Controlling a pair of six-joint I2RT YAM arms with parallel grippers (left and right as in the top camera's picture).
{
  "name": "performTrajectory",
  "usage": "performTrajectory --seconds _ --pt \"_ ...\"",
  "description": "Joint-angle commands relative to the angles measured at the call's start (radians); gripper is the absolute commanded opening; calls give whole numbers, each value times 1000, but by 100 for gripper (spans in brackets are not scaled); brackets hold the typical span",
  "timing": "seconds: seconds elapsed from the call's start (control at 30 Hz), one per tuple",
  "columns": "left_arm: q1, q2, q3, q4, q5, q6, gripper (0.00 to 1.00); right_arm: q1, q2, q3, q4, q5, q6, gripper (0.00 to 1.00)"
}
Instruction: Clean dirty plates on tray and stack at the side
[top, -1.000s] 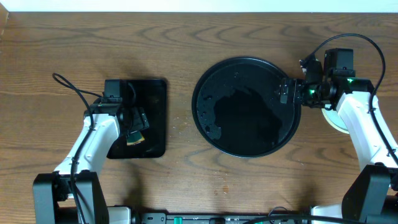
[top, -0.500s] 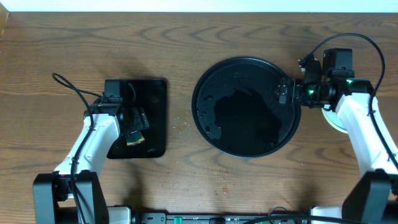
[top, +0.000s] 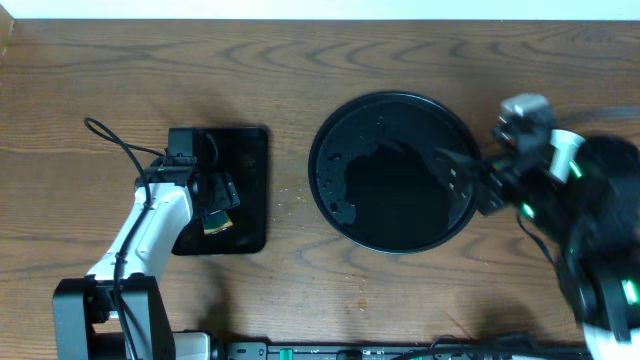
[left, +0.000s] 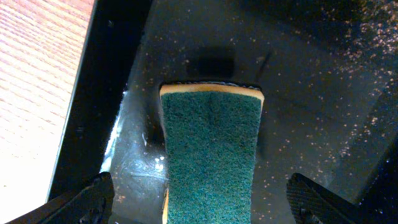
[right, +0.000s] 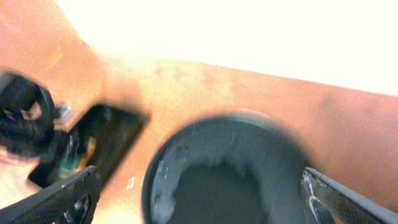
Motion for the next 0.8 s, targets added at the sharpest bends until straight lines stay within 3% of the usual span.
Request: performTrajectory --seconds 0.0,0.23,0.5,0.77 --pt "2 -1 0 -1 -19 3 89 1 -142 -103 82 104 -29 99" --pt "2 -2 0 -1 -19 3 89 -76 -554 -577 527 124 -47 99" --pt "2 -1 0 -1 -19 3 89 -115 -769 -937 910 129 -69 99" --pt "2 -1 0 -1 -19 3 89 -116 -814 -1112 980 142 -126 99"
